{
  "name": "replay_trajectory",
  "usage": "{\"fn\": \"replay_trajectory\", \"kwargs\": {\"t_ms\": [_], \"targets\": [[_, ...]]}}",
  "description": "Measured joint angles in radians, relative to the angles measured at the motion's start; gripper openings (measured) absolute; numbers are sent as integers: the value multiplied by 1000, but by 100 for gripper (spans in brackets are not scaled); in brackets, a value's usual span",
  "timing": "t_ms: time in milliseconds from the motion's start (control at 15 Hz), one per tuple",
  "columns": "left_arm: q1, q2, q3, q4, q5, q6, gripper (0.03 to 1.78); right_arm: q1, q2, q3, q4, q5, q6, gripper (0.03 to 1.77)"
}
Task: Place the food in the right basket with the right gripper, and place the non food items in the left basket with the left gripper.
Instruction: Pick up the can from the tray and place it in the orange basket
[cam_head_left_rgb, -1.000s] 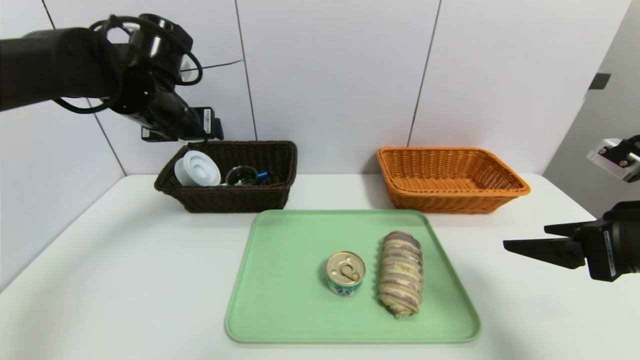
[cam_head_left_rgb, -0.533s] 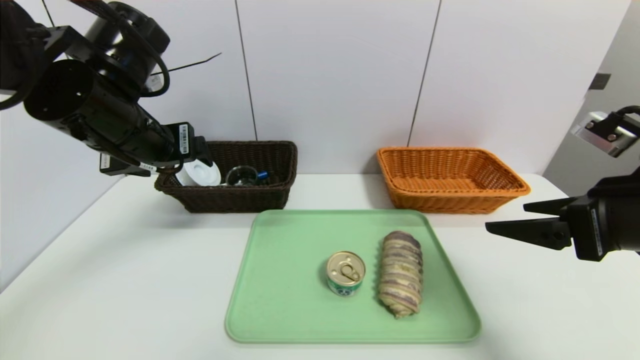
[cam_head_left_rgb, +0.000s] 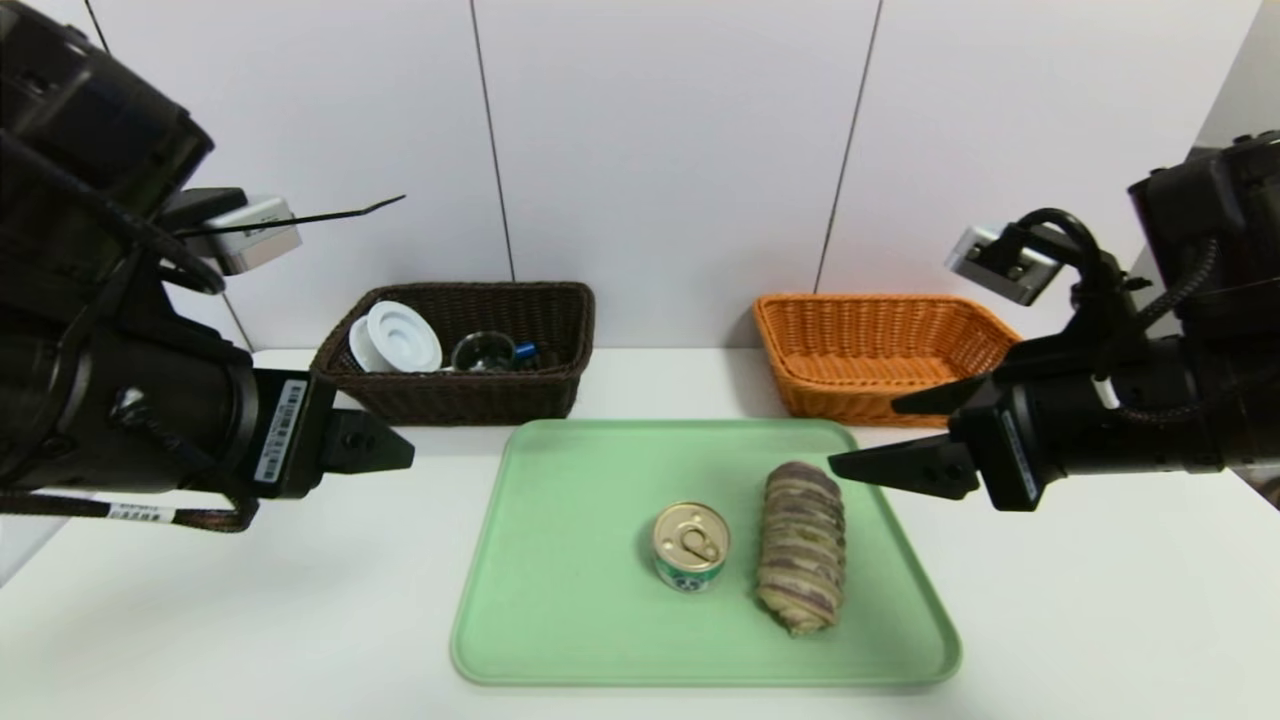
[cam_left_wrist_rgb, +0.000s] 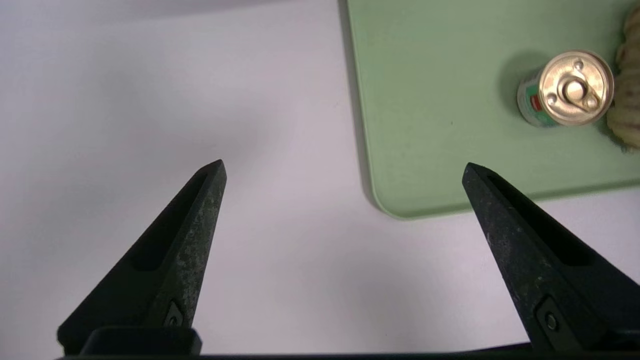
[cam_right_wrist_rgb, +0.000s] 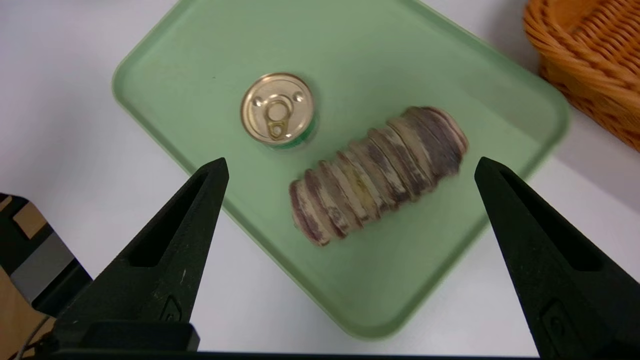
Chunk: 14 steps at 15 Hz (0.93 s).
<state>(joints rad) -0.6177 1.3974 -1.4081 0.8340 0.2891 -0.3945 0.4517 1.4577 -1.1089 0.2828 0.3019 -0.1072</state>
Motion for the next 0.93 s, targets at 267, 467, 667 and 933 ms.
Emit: {"fn": "replay_trajectory", "kwargs": {"t_ms": [267, 467, 667, 933], "targets": [[-34, -87, 74, -1, 7, 40, 168, 112, 130, -129, 13, -19, -18, 170], [-36, -113, 85, -1, 8, 44, 169, 173, 243, -275, 70, -62, -23, 170], [-36, -125, 88, -1, 8, 44, 169, 214, 343, -451, 199, -98, -23, 170], [-36, -132, 92, -3, 10, 44, 169, 254, 462, -609, 376, -195, -40, 170]]}}
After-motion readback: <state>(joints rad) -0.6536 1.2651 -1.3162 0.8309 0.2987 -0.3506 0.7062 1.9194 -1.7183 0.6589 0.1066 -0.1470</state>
